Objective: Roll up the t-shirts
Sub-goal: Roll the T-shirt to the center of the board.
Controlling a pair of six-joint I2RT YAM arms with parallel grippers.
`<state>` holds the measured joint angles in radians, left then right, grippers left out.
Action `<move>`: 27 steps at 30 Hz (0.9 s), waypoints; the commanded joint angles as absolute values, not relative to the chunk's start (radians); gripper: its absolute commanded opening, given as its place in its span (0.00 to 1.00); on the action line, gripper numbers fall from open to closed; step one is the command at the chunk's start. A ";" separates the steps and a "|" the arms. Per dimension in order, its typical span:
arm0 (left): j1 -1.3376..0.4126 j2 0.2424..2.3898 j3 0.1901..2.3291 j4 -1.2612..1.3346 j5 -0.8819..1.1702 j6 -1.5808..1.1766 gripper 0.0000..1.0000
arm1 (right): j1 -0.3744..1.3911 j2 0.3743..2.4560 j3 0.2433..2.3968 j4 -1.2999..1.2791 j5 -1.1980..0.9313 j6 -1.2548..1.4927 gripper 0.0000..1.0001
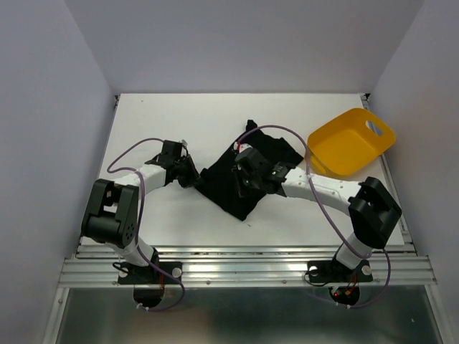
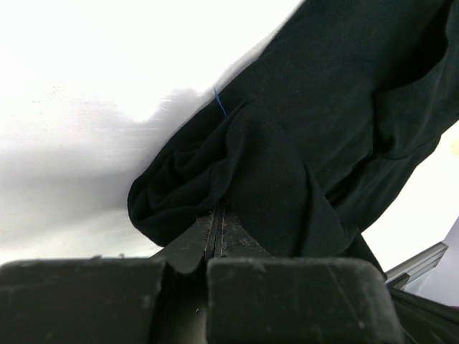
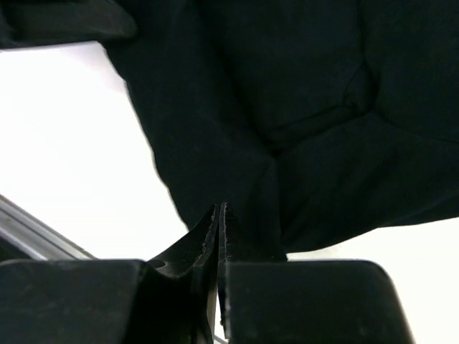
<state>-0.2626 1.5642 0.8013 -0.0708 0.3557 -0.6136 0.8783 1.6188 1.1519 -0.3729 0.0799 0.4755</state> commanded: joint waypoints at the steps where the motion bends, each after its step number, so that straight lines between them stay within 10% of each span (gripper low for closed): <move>1: -0.268 1.582 0.845 -0.066 0.374 -0.586 0.00 | 0.884 1.666 1.114 -0.344 0.081 0.460 0.01; 27: -0.273 1.651 0.930 -0.078 0.405 -0.568 0.00 | 0.950 1.514 1.057 -0.336 0.241 0.558 0.01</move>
